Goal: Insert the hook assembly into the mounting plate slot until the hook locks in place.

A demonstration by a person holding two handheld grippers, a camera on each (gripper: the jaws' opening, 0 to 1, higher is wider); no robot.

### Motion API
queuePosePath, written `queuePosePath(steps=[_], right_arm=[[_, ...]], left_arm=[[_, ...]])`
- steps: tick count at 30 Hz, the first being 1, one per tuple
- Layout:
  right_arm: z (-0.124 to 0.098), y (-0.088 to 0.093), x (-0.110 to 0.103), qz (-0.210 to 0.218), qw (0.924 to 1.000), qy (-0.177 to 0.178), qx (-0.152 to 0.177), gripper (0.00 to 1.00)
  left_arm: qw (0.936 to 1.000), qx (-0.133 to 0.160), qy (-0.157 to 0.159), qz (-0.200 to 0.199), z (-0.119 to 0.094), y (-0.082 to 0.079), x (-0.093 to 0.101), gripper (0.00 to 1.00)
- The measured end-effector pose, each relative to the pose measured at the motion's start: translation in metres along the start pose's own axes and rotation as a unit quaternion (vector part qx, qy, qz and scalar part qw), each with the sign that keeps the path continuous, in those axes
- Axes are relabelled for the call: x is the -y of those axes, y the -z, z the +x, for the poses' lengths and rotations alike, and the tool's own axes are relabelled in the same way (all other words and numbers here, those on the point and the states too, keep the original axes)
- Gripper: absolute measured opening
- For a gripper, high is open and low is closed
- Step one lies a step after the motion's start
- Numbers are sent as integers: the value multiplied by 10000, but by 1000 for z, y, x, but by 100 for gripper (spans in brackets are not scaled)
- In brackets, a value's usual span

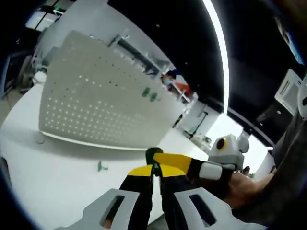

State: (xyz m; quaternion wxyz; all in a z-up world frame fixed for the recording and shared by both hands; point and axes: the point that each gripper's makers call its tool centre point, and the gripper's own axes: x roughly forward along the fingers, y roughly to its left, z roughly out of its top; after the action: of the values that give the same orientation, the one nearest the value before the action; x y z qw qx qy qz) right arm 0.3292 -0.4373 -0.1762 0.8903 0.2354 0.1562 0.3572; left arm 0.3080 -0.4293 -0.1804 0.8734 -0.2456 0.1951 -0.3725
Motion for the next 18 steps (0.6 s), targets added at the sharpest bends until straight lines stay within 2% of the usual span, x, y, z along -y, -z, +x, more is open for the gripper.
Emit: queuePosePath(steps=[9,18], right_arm=[[-1,2,0,-132,9999,0,-18,1],[-2,1,-2,-308,9995,-75,-46,1]], left_arm=[[9999,-42,-36,97,0,2,-1,5],[10000,-15,-36,-71,-1,-1,-4,4]])
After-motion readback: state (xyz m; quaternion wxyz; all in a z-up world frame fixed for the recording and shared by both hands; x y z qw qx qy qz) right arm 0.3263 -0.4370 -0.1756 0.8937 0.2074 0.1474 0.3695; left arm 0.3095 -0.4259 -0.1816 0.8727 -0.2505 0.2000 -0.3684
